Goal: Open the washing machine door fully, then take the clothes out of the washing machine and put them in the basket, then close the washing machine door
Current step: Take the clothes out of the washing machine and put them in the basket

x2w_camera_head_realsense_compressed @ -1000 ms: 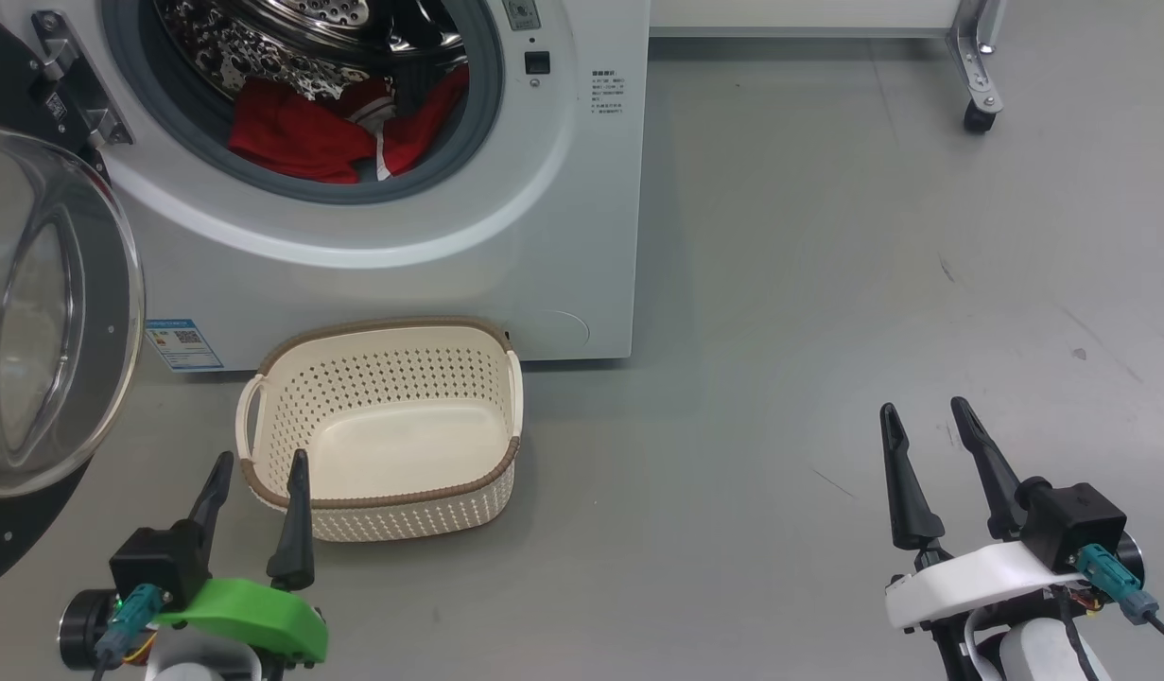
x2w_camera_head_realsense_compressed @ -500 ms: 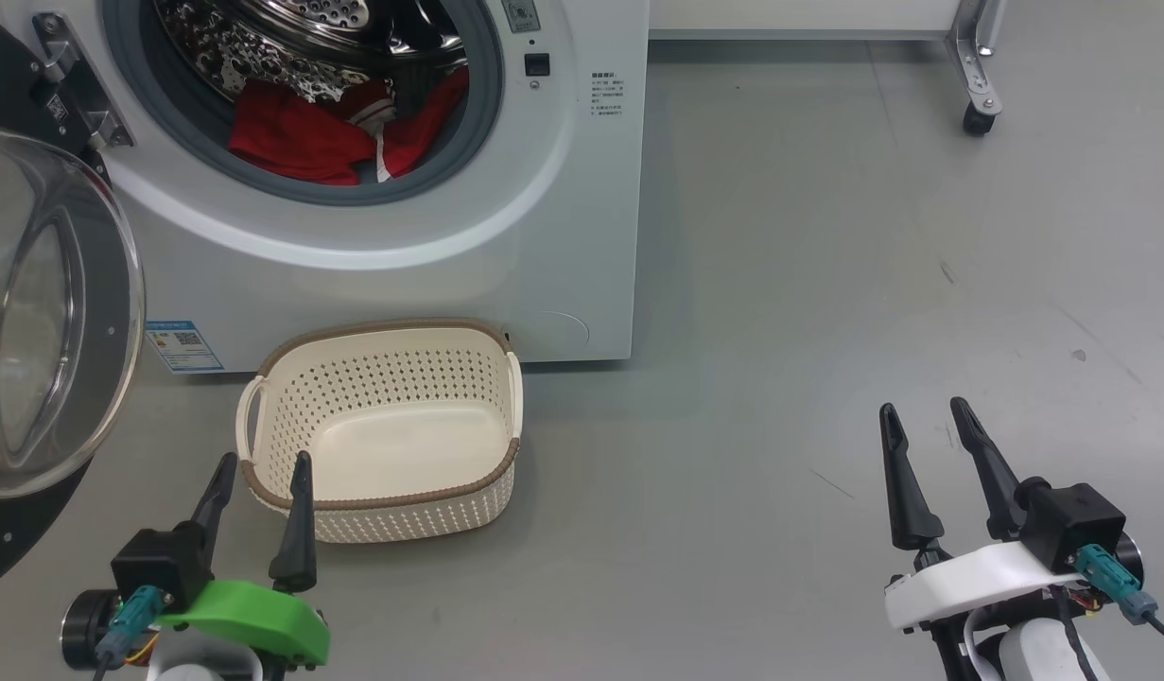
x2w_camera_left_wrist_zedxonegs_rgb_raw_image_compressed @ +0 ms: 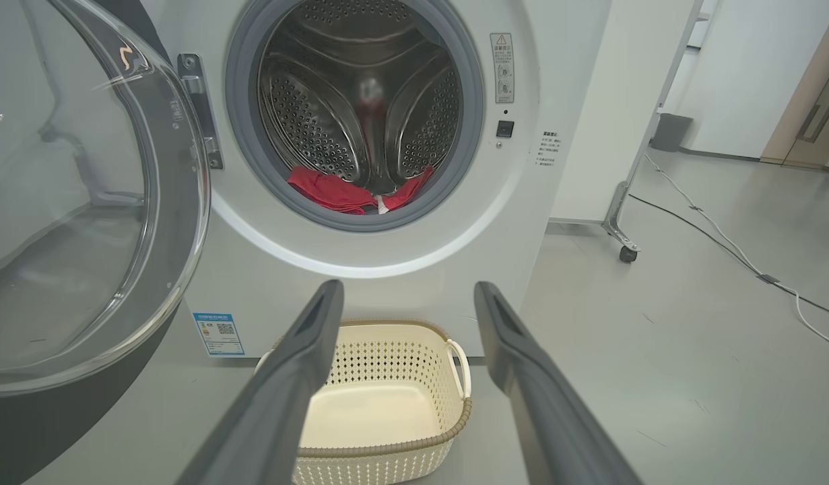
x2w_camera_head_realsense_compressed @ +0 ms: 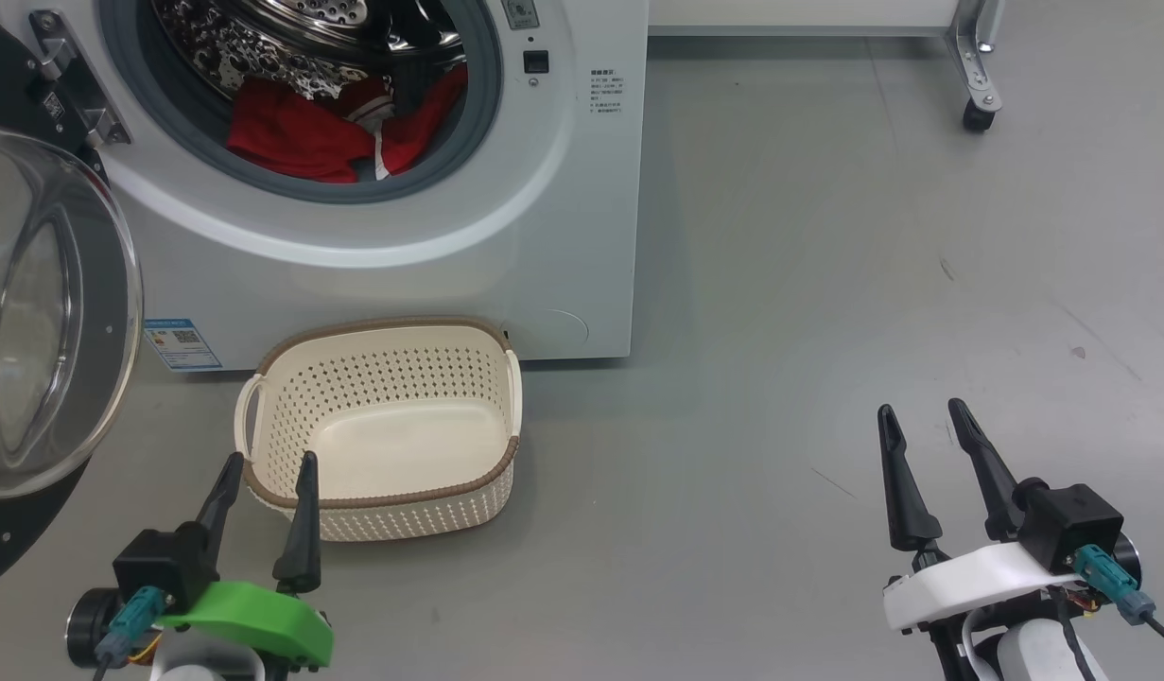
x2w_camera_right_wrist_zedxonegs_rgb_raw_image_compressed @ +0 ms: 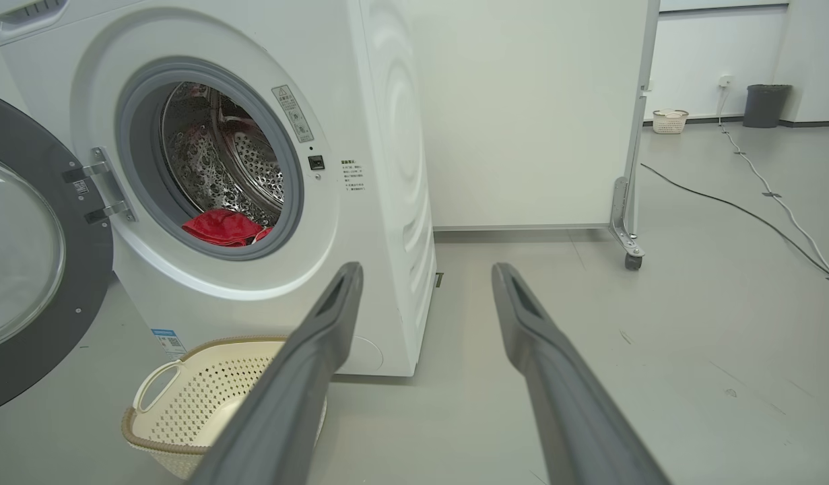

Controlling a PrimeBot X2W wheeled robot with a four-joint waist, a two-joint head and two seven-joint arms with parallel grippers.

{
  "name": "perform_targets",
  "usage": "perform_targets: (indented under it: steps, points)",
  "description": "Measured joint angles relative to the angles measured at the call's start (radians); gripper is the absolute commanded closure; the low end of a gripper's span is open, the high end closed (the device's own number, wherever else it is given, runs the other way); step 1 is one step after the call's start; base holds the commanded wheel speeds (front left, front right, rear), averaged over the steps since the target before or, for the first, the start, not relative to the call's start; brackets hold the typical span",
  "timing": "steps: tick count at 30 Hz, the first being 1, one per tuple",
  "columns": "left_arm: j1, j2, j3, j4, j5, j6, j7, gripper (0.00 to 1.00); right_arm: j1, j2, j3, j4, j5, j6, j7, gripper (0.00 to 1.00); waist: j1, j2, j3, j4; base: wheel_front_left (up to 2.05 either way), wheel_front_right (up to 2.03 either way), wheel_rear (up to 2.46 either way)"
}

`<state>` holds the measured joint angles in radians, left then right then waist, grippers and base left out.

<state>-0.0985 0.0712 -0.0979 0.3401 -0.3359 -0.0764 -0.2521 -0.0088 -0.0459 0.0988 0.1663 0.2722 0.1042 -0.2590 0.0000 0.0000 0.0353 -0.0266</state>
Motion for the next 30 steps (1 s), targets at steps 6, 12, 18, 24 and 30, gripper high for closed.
perform_targets:
  steps: [6, 12, 18, 24, 30]
  points:
    - [0.000, 0.000, -0.008, -0.020, -0.005, -0.012, 0.000, 0.00, 0.000, 0.000, 0.003, 0.002, 0.000, 0.000, 0.000, 0.00, 0.0000, 0.0000, 0.000, 0.000, 0.38, -0.38, 0.00]
    - [0.000, -0.001, -0.010, -0.026, -0.007, -0.013, 0.000, 0.00, 0.000, 0.001, 0.005, 0.005, -0.001, 0.000, 0.000, 0.00, 0.0000, 0.0000, -0.002, 0.001, 0.63, -0.63, 0.00]
    - [0.001, -0.001, -0.009, -0.027, -0.007, -0.018, 0.000, 0.00, 0.000, 0.001, 0.006, 0.007, -0.001, 0.000, 0.000, 0.00, 0.0000, 0.0000, -0.004, 0.003, 0.89, -0.89, 0.00]
    - [0.002, -0.001, -0.007, -0.031, -0.007, -0.018, 0.000, 0.00, 0.000, 0.001, 0.006, 0.009, -0.001, 0.000, 0.000, 0.00, 0.0000, 0.0000, -0.006, 0.007, 1.16, -1.16, 0.00]
    - [0.004, -0.001, -0.003, -0.039, -0.007, -0.018, 0.000, 0.00, 0.000, 0.001, 0.005, 0.010, -0.001, 0.000, 0.000, 0.00, 0.0001, 0.0000, -0.006, 0.012, 1.38, -1.38, 0.00]
